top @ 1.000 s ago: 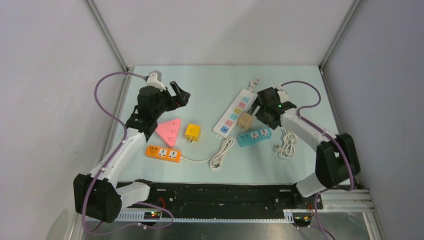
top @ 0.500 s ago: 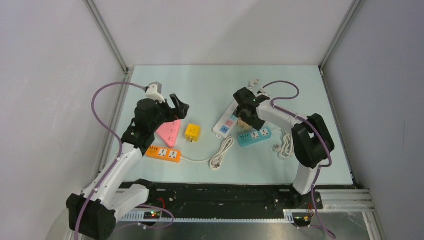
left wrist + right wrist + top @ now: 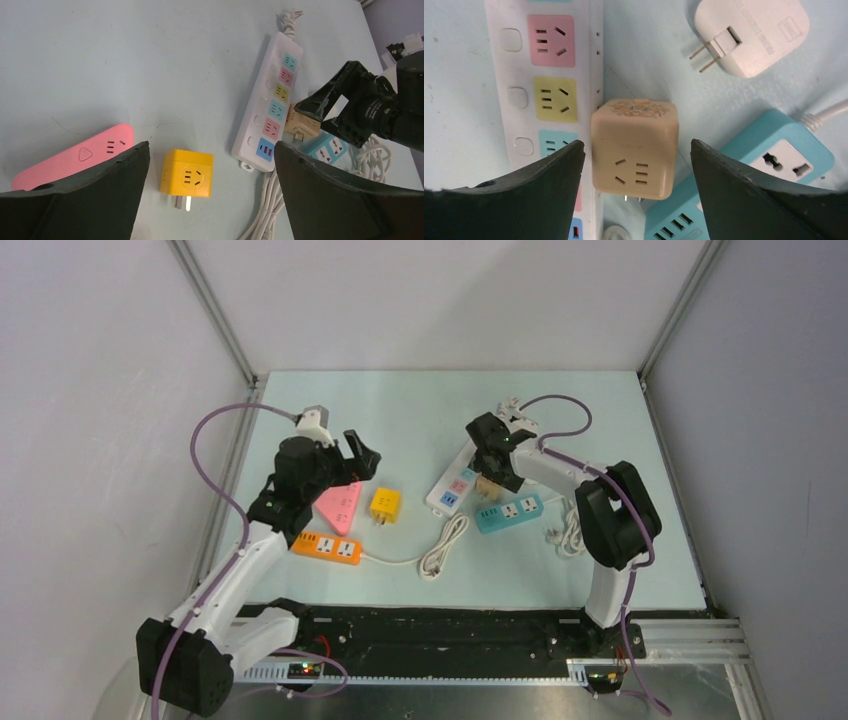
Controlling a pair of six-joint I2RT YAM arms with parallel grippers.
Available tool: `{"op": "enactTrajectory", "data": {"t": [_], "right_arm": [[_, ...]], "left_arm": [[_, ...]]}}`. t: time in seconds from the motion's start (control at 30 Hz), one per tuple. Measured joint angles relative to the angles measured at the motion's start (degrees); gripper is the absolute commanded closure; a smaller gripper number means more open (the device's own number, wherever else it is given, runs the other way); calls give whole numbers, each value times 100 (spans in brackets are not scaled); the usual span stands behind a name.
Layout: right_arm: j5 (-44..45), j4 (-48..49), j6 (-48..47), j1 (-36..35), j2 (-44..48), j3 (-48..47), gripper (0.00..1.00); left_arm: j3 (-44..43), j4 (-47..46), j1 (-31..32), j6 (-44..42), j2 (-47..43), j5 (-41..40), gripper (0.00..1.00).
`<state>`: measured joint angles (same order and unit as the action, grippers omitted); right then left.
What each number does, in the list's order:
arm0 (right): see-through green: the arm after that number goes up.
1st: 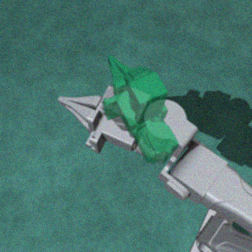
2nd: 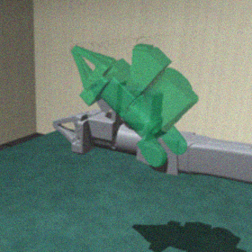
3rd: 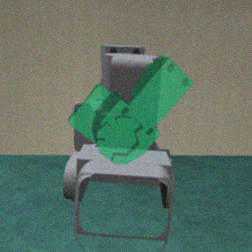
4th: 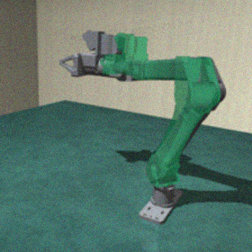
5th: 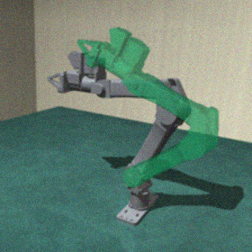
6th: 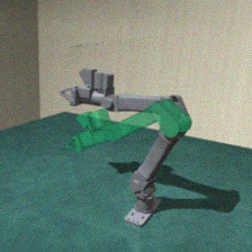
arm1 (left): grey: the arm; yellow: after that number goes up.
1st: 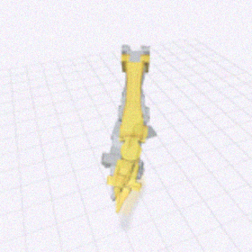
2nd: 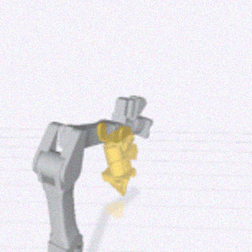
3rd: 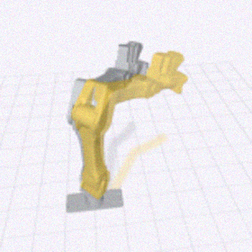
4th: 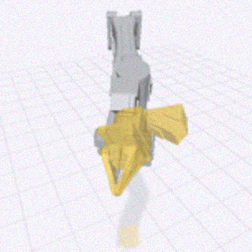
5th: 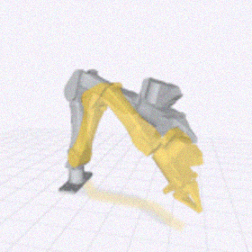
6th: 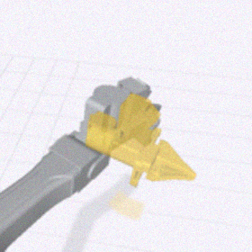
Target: Insert the plug
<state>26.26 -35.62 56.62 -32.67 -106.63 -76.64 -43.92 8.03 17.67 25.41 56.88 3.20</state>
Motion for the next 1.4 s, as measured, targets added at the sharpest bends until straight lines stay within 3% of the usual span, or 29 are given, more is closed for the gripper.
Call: {"op": "enactTrajectory", "data": {"t": [0.23, 0.37, 0.4, 0.47, 0.53, 0.8, 1.03, 1.2, 1.4], "right_arm": [[-396, 271, -122, 221, -197, -20, 30], [-566, 280, -74, 295, -278, -28, 47], [-586, 282, -85, 302, -278, -35, 56], [-640, 315, -107, 313, -278, -44, 66], [-730, 369, -157, 337, -275, -44, 72], [-1257, 761, -557, 485, 557, -28, 73], [-2168, 2439, -1285, 466, 2162, -2, 75], [-3237, 4011, -1217, 455, 2647, 109, 74], [-4360, 5554, -409, 400, 2658, 212, 73]], "left_arm": [[-70, 37, 0, -35, 90, 11, 3], [-223, 74, 7, -44, 85, 9, 3], [-260, 79, 7, -44, 85, 11, 3], [-369, 127, 7, -39, 85, 9, 2], [-498, 205, 7, 2, 85, -20, 2], [-1128, 461, 9, 538, 48, -144, 0], [-1808, 542, 9, 1069, -35, 17, 0], [-2531, 564, 11, 1261, 140, 874, 0], [-3322, 173, 15, 1683, 575, 2035, 0]]}}
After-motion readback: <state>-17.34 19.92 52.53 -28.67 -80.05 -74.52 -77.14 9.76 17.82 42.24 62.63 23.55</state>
